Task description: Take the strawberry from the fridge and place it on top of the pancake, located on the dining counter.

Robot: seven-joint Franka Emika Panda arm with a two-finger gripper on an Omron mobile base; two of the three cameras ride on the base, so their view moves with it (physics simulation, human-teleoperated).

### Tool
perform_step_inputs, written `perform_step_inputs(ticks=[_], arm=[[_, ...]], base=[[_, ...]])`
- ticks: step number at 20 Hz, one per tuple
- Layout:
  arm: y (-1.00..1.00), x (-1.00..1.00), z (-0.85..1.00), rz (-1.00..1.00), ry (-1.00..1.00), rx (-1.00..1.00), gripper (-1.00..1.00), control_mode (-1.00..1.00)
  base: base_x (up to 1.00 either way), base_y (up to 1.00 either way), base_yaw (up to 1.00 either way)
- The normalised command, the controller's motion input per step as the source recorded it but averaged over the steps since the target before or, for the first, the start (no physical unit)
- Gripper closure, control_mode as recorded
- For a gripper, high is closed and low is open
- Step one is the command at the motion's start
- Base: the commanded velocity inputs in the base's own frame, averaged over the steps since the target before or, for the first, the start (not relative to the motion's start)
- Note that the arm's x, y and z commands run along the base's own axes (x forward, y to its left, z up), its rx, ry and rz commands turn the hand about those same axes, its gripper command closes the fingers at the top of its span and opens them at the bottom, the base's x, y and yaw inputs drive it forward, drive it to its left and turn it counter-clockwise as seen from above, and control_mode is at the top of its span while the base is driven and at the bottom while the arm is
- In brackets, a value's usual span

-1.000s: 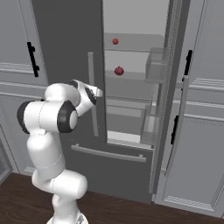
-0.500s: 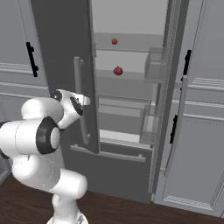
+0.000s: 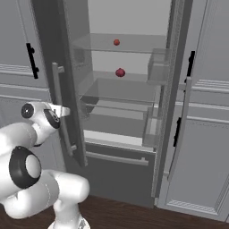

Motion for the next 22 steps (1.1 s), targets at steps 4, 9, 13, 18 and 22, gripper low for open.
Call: perform_step_inputs(ticks=[4, 9, 13, 18, 22], arm=[[1.00, -0.47, 0.00, 0.00, 0.00, 0.00, 1.00, -1.00], [1.00, -0.32, 0.00, 0.00, -0.03, 0.00, 1.00, -1.00], [1.00, -0.21, 0.00, 0.00, -0.03, 0.00, 1.00, -1.00], [1.00, -0.12, 0.00, 0.00, -0.02, 0.00, 1.00, -1.00], [1.00, -0.01, 0.00, 0.00, -0.01, 0.00, 1.00, -1.00]], base=[[0.00, 0.00, 0.00], [0.00, 0.00, 0.00], [0.00, 0.00, 0.00], [0.00, 0.00, 0.00], [0.00, 0.00, 0.00]])
